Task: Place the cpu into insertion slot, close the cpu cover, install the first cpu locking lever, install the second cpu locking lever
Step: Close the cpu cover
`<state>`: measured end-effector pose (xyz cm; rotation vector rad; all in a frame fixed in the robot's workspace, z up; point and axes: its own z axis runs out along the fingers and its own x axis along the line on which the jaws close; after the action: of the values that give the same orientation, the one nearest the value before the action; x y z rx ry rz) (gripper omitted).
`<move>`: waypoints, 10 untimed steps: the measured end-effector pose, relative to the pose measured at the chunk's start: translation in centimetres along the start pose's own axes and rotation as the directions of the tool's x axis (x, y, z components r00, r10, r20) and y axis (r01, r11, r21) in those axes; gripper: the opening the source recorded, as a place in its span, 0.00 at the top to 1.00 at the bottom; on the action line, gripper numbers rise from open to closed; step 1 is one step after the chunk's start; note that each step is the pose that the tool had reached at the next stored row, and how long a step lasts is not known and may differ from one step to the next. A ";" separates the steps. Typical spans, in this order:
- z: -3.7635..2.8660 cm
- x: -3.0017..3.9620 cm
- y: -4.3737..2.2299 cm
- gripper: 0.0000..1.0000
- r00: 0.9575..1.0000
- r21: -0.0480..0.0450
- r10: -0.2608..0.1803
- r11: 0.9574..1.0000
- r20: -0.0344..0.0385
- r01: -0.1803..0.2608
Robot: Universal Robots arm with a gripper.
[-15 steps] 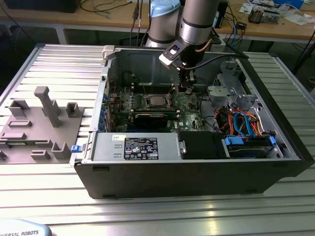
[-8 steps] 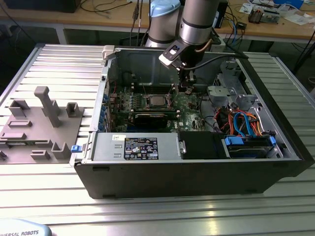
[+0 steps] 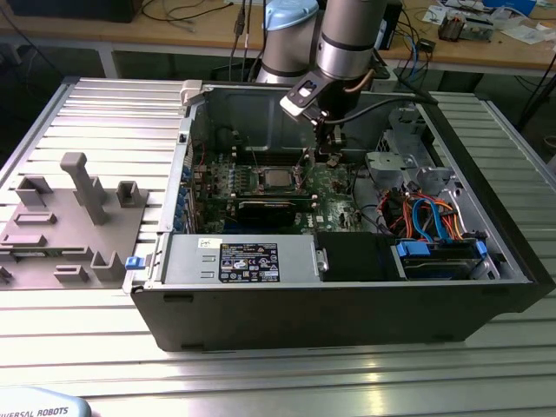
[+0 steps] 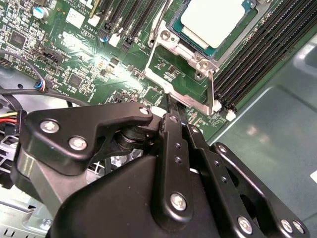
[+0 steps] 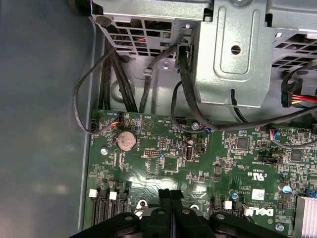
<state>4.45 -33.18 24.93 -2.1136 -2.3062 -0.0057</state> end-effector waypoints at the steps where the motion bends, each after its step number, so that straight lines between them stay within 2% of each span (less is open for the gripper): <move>1: 0.00 0.00 -0.03 0.89 1.000 0.000 0.000 1.000 0.000 0.000; 10: 0.02 0.06 -0.73 0.89 1.000 0.000 0.000 1.000 0.000 0.000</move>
<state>3.72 -33.18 24.91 -2.1134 -2.3063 -0.0057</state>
